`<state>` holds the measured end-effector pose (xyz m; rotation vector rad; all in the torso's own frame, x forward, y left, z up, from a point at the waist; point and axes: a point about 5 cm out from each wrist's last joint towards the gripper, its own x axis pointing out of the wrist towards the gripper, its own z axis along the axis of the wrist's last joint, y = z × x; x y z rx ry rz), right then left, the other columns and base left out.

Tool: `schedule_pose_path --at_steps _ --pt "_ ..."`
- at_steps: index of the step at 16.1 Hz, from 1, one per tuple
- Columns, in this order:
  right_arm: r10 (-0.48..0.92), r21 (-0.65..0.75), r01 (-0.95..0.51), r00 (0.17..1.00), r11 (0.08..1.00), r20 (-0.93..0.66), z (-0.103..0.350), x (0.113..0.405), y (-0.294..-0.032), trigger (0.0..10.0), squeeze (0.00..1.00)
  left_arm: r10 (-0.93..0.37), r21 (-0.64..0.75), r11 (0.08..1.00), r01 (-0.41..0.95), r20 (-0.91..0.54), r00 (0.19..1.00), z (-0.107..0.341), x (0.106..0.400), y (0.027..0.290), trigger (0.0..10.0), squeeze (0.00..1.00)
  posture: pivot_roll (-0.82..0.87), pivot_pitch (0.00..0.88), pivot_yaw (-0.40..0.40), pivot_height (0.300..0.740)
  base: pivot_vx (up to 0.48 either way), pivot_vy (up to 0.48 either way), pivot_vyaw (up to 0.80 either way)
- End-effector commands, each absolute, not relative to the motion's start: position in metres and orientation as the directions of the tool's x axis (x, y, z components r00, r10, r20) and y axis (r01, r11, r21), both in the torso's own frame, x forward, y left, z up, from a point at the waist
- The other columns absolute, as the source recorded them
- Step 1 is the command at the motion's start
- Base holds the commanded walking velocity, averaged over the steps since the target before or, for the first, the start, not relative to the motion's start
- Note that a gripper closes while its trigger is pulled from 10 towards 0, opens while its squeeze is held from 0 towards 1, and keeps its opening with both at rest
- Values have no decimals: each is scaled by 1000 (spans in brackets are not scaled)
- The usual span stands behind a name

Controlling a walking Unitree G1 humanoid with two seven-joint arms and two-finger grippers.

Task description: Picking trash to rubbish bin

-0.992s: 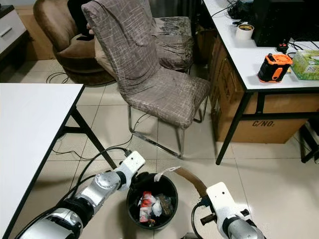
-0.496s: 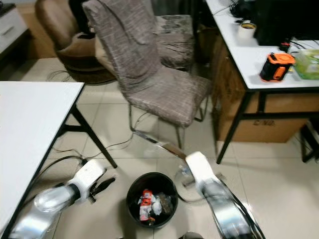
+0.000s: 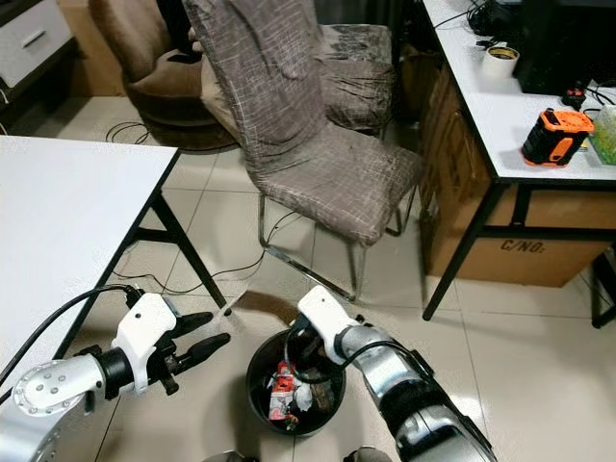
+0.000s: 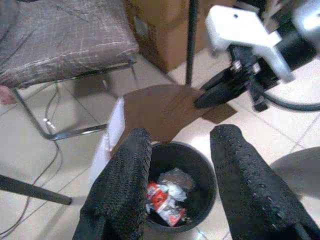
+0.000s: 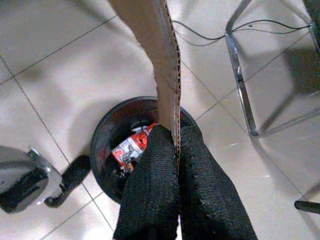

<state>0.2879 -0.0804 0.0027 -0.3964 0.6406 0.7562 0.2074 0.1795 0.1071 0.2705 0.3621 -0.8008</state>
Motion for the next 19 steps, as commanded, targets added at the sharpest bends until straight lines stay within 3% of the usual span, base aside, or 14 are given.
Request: schedule_pose_path --at_steps 1,2,3,4,9,11,13,14,15,19 --pt "523 -120 -762 540 636 -659 5 290 -77 10000 0 -654 87 660 746 -424 627 112 205 178 10000 0 -9 79 30 740 0 0 0" --pt "527 -114 -756 547 644 -650 8 295 -75 10000 0 -655 82 653 753 -437 617 112 205 177 10000 0 -11 78 31 740 0 0 0" --pt "526 -115 -752 553 649 -646 9 297 -75 10000 608 -655 86 649 756 -443 613 113 205 177 10000 0 -10 74 31 740 0 0 0" --pt "529 -109 -748 556 655 -641 11 299 -74 10000 1000 -656 83 646 759 -449 607 114 206 177 10000 0 -10 72 33 740 0 0 0" --pt "548 -71 -747 545 660 -635 12 301 -72 10000 1000 -650 77 651 755 -458 607 116 209 174 10000 0 -13 66 36 740 0 0 0" --pt "546 -81 -746 552 661 -631 13 303 -72 10000 1000 -640 56 686 725 -427 639 116 214 173 10000 0 -21 60 40 740 0 0 0" --pt "525 -116 -713 606 691 -597 19 309 -78 10000 1000 -557 53 781 623 -394 731 109 226 169 10000 0 -28 48 34 740 0 0 0" --pt "511 -125 -669 662 732 -548 23 311 -83 10000 855 -476 46 846 531 -383 792 101 233 167 10000 0 -34 46 30 740 0 0 0" --pt "496 -107 -613 718 783 -488 27 312 -88 10000 0 -412 69 885 461 -349 842 97 238 164 10000 0 -35 40 29 740 0 0 0" --pt "325 -73 -370 882 926 -340 50 292 -121 10000 0 -330 55 927 371 -349 877 90 243 159 10000 0 -48 19 18 740 0 0 0"
